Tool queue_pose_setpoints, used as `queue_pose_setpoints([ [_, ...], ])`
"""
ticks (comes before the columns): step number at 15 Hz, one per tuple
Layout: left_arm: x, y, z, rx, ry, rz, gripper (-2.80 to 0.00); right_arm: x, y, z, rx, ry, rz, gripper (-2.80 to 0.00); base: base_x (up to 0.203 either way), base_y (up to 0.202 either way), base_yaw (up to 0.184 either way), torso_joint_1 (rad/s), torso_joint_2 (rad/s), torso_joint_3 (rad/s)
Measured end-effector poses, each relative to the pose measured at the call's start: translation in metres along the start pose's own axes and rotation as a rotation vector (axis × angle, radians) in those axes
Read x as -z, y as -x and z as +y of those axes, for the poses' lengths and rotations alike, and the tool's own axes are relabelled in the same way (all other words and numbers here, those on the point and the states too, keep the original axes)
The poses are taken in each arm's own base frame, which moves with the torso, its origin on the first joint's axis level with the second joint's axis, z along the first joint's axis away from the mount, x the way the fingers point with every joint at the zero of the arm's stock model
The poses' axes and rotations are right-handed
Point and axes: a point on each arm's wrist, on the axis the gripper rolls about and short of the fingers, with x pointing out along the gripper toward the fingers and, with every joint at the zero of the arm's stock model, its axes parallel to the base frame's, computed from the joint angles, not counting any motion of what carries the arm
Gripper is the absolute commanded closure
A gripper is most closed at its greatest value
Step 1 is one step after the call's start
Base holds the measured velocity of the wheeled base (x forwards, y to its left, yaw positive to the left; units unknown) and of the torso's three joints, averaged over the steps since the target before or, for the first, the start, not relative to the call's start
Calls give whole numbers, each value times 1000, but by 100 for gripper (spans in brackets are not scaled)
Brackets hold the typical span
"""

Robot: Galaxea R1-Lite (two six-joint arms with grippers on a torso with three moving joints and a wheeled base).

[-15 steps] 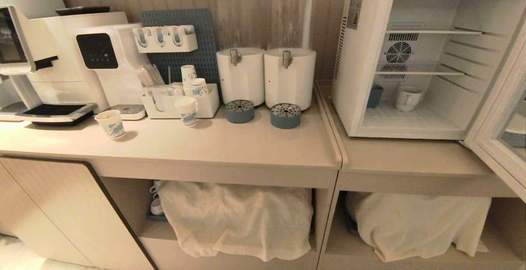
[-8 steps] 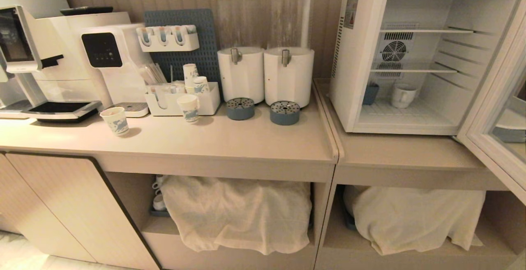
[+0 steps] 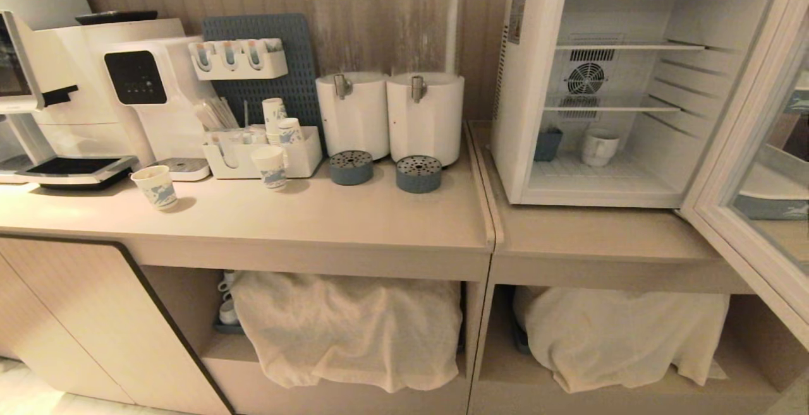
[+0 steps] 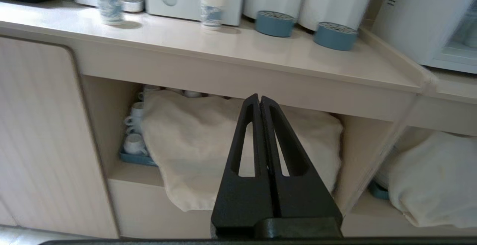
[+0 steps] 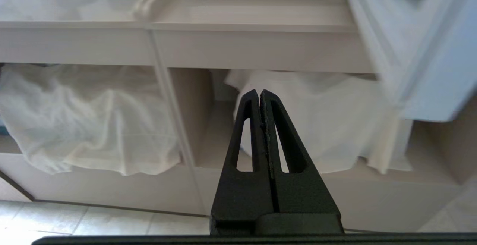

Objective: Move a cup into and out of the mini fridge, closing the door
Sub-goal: Close the freezer door

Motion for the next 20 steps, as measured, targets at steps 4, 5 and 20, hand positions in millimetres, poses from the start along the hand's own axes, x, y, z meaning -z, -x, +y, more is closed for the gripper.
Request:
queue_pose_setpoints([
  [4, 0, 0, 0, 0, 0, 0, 0, 0, 0, 0, 1, 0, 5, 0, 0, -191, -1, 2, 6, 3],
  [5, 0, 0, 0, 0, 0, 0, 0, 0, -1, 0, 1, 0, 7, 0, 0, -196, 1, -6, 2, 2],
  [20, 0, 0, 0, 1, 1, 0, 0, 0, -2, 0, 1, 0, 21, 0, 0, -182, 0, 2, 1, 2],
])
